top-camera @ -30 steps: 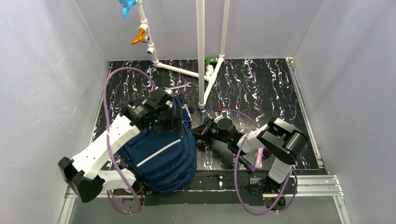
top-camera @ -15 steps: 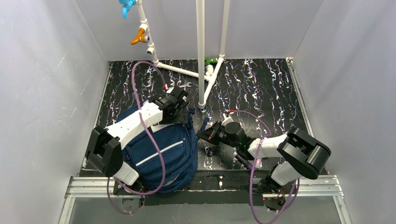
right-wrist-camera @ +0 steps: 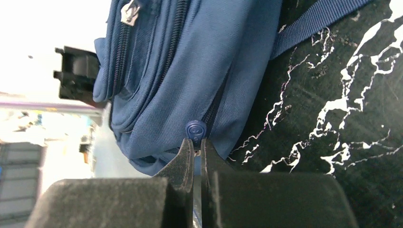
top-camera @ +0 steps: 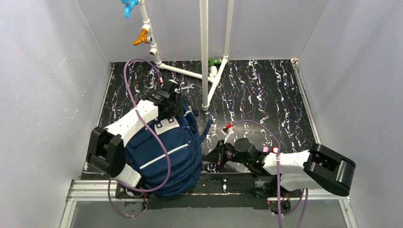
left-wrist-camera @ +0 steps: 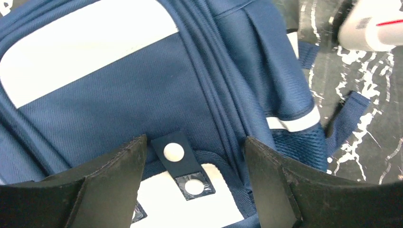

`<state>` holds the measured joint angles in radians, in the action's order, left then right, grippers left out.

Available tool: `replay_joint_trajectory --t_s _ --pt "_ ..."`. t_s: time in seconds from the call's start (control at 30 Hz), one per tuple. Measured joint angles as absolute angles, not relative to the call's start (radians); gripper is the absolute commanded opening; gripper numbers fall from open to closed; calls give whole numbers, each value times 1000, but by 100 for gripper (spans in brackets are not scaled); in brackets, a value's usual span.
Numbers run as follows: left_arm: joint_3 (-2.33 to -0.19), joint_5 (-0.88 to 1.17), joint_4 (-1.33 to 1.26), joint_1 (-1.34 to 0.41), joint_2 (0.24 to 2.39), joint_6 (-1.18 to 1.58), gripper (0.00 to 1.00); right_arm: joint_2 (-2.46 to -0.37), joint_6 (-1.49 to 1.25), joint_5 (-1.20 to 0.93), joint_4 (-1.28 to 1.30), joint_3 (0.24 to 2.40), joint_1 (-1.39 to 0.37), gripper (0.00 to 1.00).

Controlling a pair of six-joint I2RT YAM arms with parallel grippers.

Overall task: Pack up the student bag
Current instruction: Zip the student bag at the center of the board.

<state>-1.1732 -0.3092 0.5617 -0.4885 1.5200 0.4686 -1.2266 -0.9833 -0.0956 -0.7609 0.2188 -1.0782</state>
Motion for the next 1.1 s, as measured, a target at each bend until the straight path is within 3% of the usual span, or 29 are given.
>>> replay_joint_trajectory --t_s 0.17,0.23,0.3,0.53,0.67,0.8,1.1 --pt "-1193 -156 575 -480 1506 413 73 -1239 -770 -163 -717 244 -1080 3" --pt "-1183 -73 593 -478 1459 392 74 -1238 -665 -190 -644 287 -1083 12" --pt "-1179 0 621 -474 1389 377 74 -1235 -550 -216 -557 339 -1089 15" --pt "-1125 201 778 -522 1078 385 77 -1231 -347 -276 -464 399 -1094 15" --pt "-1073 130 837 -721 1025 402 81 -1245 -373 -289 -513 388 -1093 11" --pt "-1076 5 863 -870 1105 427 86 -1239 -436 -269 -592 332 -1093 9" --pt "-1078 -239 863 -964 1358 447 93 -1167 -476 -216 -570 310 -1093 4"
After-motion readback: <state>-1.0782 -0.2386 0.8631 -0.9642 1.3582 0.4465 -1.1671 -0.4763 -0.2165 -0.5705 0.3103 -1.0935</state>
